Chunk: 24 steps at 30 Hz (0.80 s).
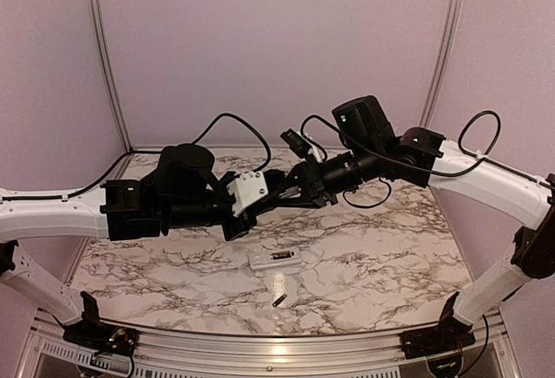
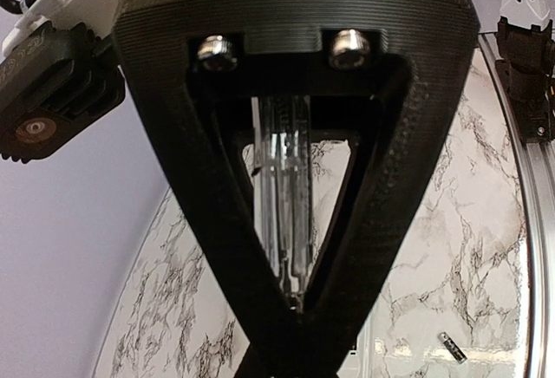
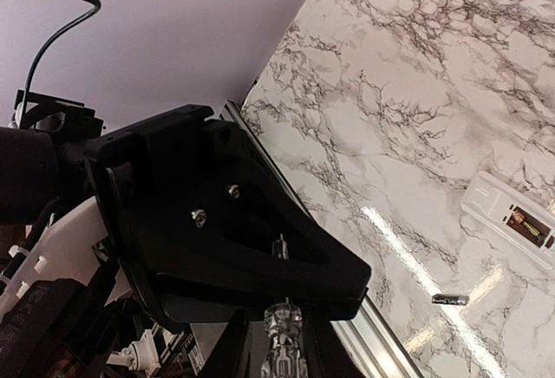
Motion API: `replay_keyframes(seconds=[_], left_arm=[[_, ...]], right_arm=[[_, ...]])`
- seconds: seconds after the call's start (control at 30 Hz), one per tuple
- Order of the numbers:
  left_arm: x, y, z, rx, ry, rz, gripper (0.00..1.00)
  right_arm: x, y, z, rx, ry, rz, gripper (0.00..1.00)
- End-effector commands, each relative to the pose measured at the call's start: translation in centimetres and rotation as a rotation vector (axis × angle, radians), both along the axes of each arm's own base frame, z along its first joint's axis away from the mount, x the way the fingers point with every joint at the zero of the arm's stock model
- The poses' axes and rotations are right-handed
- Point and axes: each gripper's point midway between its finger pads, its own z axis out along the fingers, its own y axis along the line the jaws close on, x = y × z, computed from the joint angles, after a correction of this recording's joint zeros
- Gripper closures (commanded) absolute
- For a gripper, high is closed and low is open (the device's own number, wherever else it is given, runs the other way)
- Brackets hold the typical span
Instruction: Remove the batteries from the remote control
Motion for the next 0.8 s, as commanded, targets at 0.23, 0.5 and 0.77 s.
replay_keyframes(seconds=[0.23, 0.5, 0.77], left_arm=[[-0.8, 0.7, 0.2, -0.001, 0.002, -0.002, 1.0], [-1.1, 0.2, -0.2, 0.014, -0.009, -0.021, 1.0], [-0.8, -0.1, -0.1, -0.01, 0.006, -0.003, 0.95]], right_arm=[[-0.2, -0.2, 1.7, 0.019, -0.029, -0.025, 0.77], [0.1, -0.3, 1.1, 0.004, -0.019, -0.042, 0.83], [-0.2, -0.5, 0.7, -0.007, -0.007, -0.041, 1.0]])
